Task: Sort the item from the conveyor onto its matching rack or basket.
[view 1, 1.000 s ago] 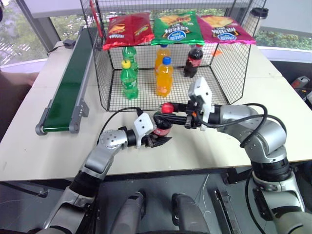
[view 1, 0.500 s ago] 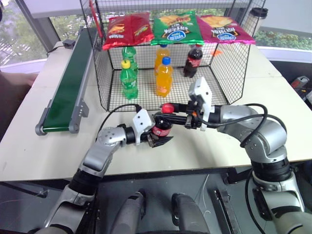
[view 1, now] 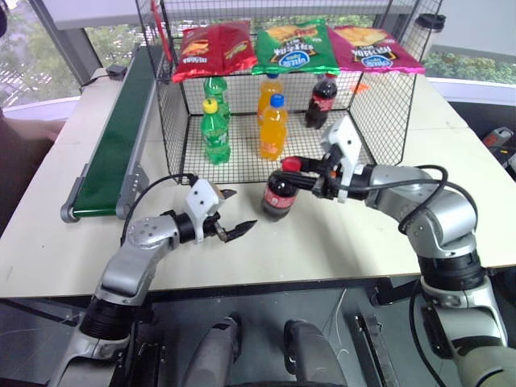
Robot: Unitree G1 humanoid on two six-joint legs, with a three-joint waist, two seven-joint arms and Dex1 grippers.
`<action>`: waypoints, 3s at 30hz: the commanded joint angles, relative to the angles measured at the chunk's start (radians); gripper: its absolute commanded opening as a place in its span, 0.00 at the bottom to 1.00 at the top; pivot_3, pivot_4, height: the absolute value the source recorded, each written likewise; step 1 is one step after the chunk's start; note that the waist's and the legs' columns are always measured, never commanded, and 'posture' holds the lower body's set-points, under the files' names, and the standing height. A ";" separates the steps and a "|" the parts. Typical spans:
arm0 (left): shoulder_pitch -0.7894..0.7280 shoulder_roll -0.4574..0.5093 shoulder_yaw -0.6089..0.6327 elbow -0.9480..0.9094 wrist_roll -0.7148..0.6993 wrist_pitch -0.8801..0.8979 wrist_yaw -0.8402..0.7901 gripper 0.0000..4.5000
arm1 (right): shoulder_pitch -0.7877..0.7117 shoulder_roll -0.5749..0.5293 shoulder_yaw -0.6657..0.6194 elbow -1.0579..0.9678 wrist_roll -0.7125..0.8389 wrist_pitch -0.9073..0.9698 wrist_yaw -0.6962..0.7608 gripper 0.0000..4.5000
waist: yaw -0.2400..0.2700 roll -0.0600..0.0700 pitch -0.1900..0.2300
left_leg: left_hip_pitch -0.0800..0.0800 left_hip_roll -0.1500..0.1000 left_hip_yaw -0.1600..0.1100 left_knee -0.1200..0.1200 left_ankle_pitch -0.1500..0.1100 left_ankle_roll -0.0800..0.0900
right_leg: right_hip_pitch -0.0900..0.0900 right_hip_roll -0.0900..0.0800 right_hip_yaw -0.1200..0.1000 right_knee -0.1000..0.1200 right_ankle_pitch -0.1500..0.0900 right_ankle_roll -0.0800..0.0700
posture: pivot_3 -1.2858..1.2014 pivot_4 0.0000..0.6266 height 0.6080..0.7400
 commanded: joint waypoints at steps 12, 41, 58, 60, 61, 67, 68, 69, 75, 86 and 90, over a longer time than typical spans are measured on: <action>0.053 -0.156 0.007 -0.059 0.044 -0.025 0.243 1.00 | -0.220 0.009 -0.140 0.332 -0.120 -0.179 -0.140 0.26 | 0.001 0.000 0.000 | 0.000 0.000 0.000 0.000 0.001 0.001 | 0.000 0.001 0.000 0.000 0.001 0.001 | 0.52 0.24 0.98; 0.056 -0.202 -0.014 -0.093 0.033 0.006 0.298 1.00 | -0.461 0.074 -0.130 0.915 -0.314 -0.466 -0.228 0.26 | -0.003 0.001 0.000 | 0.001 0.000 0.001 0.000 0.001 0.002 | 0.000 0.003 0.001 0.002 0.002 0.003 | 0.52 0.24 0.98; 0.063 -0.204 -0.020 -0.094 0.031 0.005 0.311 1.00 | -0.477 0.044 -0.122 0.925 -0.353 -0.464 -0.184 0.99 | -0.002 0.001 0.000 | 0.001 0.000 0.002 0.000 0.001 0.001 | 0.000 0.003 0.001 0.003 0.002 0.003 | 0.52 0.24 0.98; 0.063 -0.204 -0.021 -0.094 0.030 0.004 0.311 1.00 | -0.466 0.029 -0.117 0.896 -0.360 -0.444 -0.169 0.99 | -0.003 0.001 0.000 | 0.001 0.000 0.002 0.000 0.001 0.001 | 0.000 0.003 0.001 0.003 0.002 0.003 | 0.52 0.24 0.98; 0.064 -0.204 -0.021 -0.094 0.030 0.004 0.312 1.00 | -0.457 0.020 -0.114 0.878 -0.363 -0.432 -0.159 0.99 | -0.003 0.001 0.000 | 0.001 0.000 0.002 0.000 0.001 0.001 | 0.000 0.003 0.001 0.003 0.002 0.003 | 0.52 0.24 0.98; 0.064 -0.202 -0.023 -0.092 0.027 0.003 0.305 1.00 | -0.340 -0.069 -0.067 0.662 -0.385 -0.313 -0.062 0.99 | -0.001 0.001 0.000 | 0.001 0.000 0.002 0.000 0.001 0.001 | 0.000 0.003 0.001 0.003 0.002 0.003 | 0.52 0.24 0.98; 0.065 -0.201 -0.024 -0.091 0.028 0.002 0.304 1.00 | -0.315 -0.082 -0.061 0.625 -0.381 -0.293 -0.039 0.99 | -0.001 0.001 0.000 | 0.001 0.000 0.002 0.000 0.001 0.001 | 0.000 0.003 0.001 0.003 0.002 0.003 | 0.52 0.24 0.98; 0.064 -0.201 -0.025 -0.090 0.028 0.001 0.303 1.00 | -0.299 -0.089 -0.059 0.599 -0.375 -0.277 -0.025 0.99 | -0.001 0.001 0.000 | 0.001 0.000 0.001 0.001 0.001 0.001 | 0.000 0.003 0.001 0.003 0.001 0.002 | 0.52 0.24 0.98; 0.067 -0.178 -0.038 -0.072 0.057 -0.027 0.291 1.00 | -0.020 -0.094 -0.035 0.287 -0.305 -0.170 0.067 0.99 | -0.001 0.001 0.000 | 0.001 0.000 0.001 0.001 0.001 0.001 | 0.000 0.002 0.001 0.003 0.001 0.001 | 0.52 0.24 0.98; 0.077 -0.169 -0.021 -0.083 0.047 -0.018 0.281 1.00 | 0.231 0.017 -0.063 0.007 -0.124 -0.059 0.072 0.99 | 0.001 0.001 0.000 | 0.001 0.000 0.001 0.006 0.000 0.000 | 0.001 0.002 0.001 0.007 0.000 0.000 | 0.52 0.24 0.98; 0.081 -0.168 -0.013 -0.089 0.034 -0.006 0.276 1.00 | 0.237 0.034 -0.068 -0.005 -0.095 -0.042 0.048 0.99 | 0.001 0.001 0.000 | 0.001 0.000 0.001 0.009 -0.001 -0.001 | 0.001 0.002 0.001 0.008 0.000 0.000 | 0.52 0.24 0.98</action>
